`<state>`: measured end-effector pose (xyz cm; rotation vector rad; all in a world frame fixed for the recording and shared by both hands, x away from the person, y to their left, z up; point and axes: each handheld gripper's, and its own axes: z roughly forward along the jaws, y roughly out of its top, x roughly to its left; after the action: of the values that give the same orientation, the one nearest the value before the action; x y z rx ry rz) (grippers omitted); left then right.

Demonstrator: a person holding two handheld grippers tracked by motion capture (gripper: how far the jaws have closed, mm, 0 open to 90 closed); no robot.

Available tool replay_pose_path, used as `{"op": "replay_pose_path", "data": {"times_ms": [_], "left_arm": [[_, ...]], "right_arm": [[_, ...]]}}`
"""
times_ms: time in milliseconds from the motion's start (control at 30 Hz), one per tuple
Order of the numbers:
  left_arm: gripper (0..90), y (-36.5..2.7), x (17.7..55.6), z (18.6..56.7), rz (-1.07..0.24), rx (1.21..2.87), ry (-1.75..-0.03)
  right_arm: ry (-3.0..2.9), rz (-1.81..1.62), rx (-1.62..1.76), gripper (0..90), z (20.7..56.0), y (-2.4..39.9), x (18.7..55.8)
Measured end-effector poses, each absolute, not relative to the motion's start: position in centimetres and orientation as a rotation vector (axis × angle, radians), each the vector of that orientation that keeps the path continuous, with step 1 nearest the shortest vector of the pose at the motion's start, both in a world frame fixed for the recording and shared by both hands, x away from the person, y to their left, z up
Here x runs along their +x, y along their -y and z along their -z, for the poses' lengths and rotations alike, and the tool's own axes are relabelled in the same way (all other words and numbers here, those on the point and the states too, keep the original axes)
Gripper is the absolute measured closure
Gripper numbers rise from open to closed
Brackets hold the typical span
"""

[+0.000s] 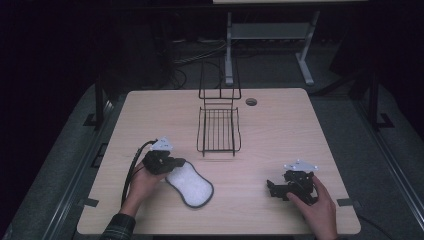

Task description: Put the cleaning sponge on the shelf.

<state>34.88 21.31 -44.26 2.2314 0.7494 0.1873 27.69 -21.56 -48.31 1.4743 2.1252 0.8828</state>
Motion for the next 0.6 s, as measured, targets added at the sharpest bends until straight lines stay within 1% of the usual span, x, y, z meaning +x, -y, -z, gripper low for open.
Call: {"op": "replay_pose_path", "data": {"times_ms": [233,333,600], "left_arm": [[89.7,-21.3,34.6,44.8,-0.175,2.257,-0.765],[89.6,-21.5,34.3,44.7,-0.191,2.267,-0.764],[89.7,-22.7,33.1,44.7,-0.192,2.263,-0.79]], "right_arm": [[-2.125,-0.883,1.476,0.0,48.3,21.5,27.7],[-2.125,-0.883,1.476,0.0,48.3,21.5,27.7],[-2.125,-0.883,1.476,0.0,48.3,21.5,27.7]]}}
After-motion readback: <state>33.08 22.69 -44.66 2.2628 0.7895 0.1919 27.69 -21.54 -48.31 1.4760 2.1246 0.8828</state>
